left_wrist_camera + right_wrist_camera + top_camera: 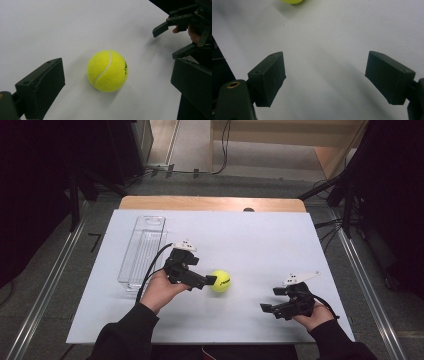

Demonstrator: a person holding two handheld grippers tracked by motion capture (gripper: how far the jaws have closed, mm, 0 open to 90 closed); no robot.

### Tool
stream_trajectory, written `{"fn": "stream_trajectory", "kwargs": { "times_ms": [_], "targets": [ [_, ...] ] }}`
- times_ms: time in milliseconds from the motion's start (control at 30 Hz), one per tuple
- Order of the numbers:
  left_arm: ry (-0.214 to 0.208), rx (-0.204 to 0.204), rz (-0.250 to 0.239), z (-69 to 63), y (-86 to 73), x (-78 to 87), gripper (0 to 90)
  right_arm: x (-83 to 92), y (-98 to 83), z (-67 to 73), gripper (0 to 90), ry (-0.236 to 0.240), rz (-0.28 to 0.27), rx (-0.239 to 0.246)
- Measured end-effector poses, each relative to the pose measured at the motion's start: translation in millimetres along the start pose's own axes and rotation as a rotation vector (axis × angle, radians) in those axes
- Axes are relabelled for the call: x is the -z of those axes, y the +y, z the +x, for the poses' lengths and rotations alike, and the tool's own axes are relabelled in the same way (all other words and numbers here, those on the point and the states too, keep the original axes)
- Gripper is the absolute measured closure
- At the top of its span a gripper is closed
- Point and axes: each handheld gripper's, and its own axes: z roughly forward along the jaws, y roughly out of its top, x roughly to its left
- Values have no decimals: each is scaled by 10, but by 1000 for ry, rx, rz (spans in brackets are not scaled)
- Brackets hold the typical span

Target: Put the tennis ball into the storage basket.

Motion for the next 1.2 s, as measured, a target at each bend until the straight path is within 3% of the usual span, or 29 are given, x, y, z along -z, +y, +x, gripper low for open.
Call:
{"fn": "stream_trajectory", "kwargs": {
  "times_ms": [1200],
  "targets": [
    [-3, -26, 20, -42, 339, -394, 0, 1, 0, -1, 146, 2, 0, -2]
  ]
}}
